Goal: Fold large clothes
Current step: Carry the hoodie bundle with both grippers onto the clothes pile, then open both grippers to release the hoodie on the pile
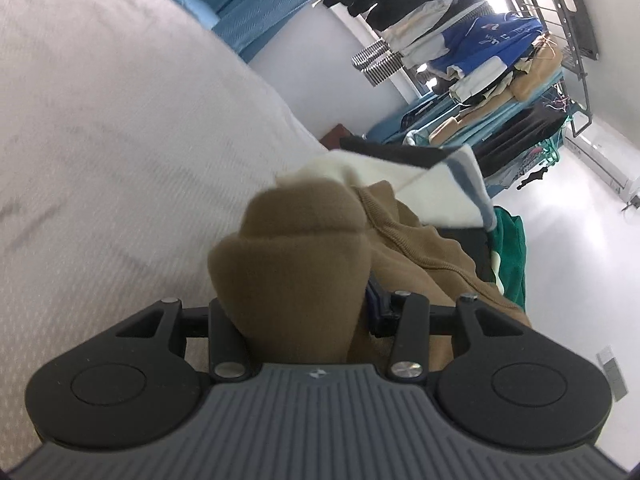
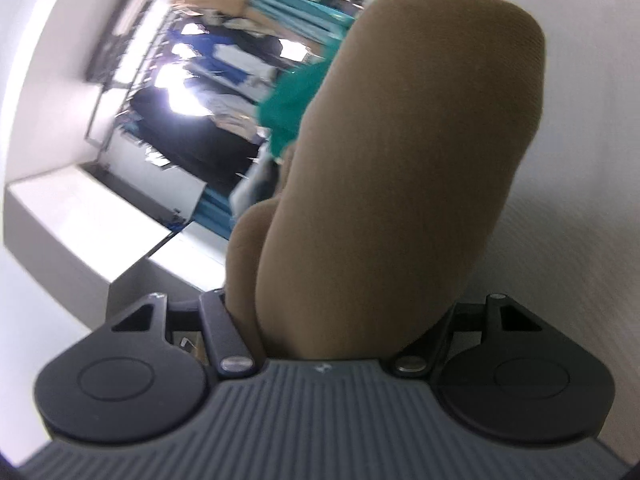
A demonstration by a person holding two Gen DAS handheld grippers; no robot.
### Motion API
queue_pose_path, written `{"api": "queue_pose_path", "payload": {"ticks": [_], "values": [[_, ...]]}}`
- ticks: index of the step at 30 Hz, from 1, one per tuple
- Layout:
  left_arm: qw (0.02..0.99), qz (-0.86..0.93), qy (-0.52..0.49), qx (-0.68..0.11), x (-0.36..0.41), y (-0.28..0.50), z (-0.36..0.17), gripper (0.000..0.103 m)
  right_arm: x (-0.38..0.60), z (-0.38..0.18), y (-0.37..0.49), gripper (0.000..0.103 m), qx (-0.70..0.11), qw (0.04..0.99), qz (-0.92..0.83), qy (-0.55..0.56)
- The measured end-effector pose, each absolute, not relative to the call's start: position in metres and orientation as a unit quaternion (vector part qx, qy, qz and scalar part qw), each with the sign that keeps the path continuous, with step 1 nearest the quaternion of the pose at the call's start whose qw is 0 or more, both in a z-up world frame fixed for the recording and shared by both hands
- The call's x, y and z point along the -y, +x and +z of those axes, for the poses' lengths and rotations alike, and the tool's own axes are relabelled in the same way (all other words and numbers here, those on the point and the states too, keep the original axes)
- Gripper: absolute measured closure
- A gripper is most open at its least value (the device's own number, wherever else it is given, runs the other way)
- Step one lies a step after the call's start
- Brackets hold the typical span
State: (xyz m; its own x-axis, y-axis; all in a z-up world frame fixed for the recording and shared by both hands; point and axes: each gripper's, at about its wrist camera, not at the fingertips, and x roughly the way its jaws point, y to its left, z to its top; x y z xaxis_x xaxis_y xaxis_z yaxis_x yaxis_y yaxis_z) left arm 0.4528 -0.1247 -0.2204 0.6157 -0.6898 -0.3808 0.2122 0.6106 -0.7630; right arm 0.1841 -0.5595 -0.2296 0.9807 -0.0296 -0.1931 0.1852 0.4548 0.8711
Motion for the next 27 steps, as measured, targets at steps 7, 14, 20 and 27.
{"api": "queue_pose_path", "payload": {"ticks": [7, 14, 20, 27], "values": [[0.832, -0.285, -0.341, -0.331, 0.120, 0.440, -0.227, 0.052, 0.553, -0.262, 0.156, 0.036, -0.077, 0.811, -0.080, 0.574], [0.823, -0.275, -0.340, -0.362, 0.108, 0.428, -0.224, 0.047, 0.553, -0.269, 0.157, 0.033, -0.092, 0.789, -0.093, 0.601], [0.820, -0.272, -0.314, -0.395, 0.102, 0.418, -0.208, 0.044, 0.556, -0.271, 0.151, 0.031, -0.131, 0.756, -0.109, 0.632], [0.838, -0.245, -0.263, -0.411, 0.076, 0.382, -0.195, 0.035, 0.555, -0.274, 0.125, 0.030, -0.163, 0.735, -0.100, 0.651]]}}
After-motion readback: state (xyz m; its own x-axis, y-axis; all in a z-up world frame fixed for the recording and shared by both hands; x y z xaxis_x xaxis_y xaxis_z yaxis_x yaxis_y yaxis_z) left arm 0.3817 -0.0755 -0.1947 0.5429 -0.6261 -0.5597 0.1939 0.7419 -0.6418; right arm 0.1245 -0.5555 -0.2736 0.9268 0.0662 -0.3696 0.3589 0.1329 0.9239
